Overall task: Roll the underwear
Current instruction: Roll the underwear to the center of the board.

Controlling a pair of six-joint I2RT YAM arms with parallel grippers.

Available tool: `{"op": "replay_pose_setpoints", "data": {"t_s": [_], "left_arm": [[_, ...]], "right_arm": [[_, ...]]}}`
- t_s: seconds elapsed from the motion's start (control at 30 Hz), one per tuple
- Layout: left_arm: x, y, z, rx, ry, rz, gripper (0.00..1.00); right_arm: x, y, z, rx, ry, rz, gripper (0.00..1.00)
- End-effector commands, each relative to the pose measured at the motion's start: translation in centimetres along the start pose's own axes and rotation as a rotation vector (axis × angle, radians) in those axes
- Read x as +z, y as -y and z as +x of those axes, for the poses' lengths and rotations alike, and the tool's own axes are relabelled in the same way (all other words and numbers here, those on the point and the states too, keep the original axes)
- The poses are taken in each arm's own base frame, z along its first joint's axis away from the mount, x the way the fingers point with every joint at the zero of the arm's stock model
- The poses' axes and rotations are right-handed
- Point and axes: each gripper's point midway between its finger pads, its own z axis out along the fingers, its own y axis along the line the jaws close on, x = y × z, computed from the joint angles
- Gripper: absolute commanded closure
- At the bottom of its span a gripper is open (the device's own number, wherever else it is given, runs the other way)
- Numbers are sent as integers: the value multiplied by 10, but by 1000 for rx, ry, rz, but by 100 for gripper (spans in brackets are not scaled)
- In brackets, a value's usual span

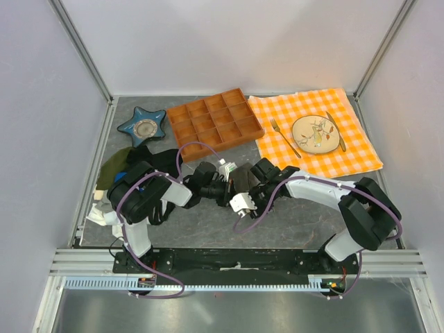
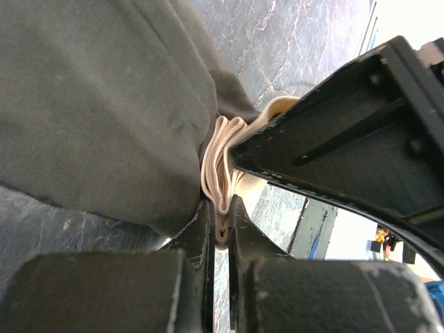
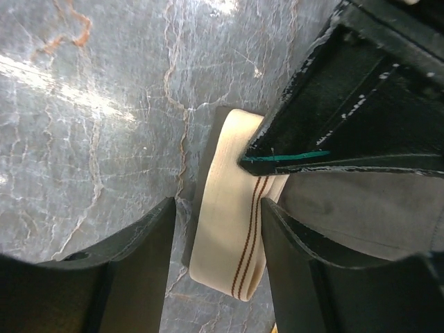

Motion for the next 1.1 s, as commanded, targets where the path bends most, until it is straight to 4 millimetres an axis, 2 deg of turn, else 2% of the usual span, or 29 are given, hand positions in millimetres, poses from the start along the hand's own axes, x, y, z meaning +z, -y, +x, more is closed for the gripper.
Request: {"op": "replay_pose_setpoints", "data": {"t_s": [0.0,0.17,0.23,0.27,0.3,0.4,0.5,0.53,0.57,0.63,0.67,0.7,0.73,0.77,0.83,0.97,1.07], "left_arm": [[-2,-43,14,-123,-13,-176,98],[-5,-39,1,-139,54,-174,96],[-9,-30,-9,-130,95,-159,87],[-13,-29,-10,-125,112,-162,83],[-16,-24,-14,-110,138,-154,75],[-32,-13,-27,-55,226,-167,57],[-55,-7,-31,44,324,-189,51],[-61,-2,-36,114,364,-181,50],[-69,-7,-22,139,371,-192,49],[-87,16,-31,300,476,-132,48],[-91,12,-8,333,458,-137,48],[-99,24,-9,400,502,-116,48],[-98,23,7,477,485,-129,47],[-98,27,13,526,485,-131,47],[-96,39,27,654,481,-124,47],[-86,66,40,875,477,-111,40],[-73,71,42,980,433,-146,35]], "right_arm": [[12,3,16,18,-67,20,42],[21,-11,32,35,-121,-10,47],[25,-15,41,66,-154,-25,52],[26,-18,44,79,-167,-38,58],[28,-22,46,97,-174,-57,61],[28,-31,44,132,-170,-111,71],[26,-45,32,189,-125,-205,74],[25,-43,22,196,-85,-224,75],[22,-52,19,224,-76,-269,76],[20,-52,9,250,-34,-303,76],[17,-60,2,283,-3,-349,76],[19,-63,0,305,12,-382,77],[17,-58,-4,311,29,-392,77],[14,-63,-8,345,51,-435,77],[16,-59,-9,385,71,-474,78],[17,-57,-5,488,111,-531,77],[19,-55,0,538,124,-549,76]]}}
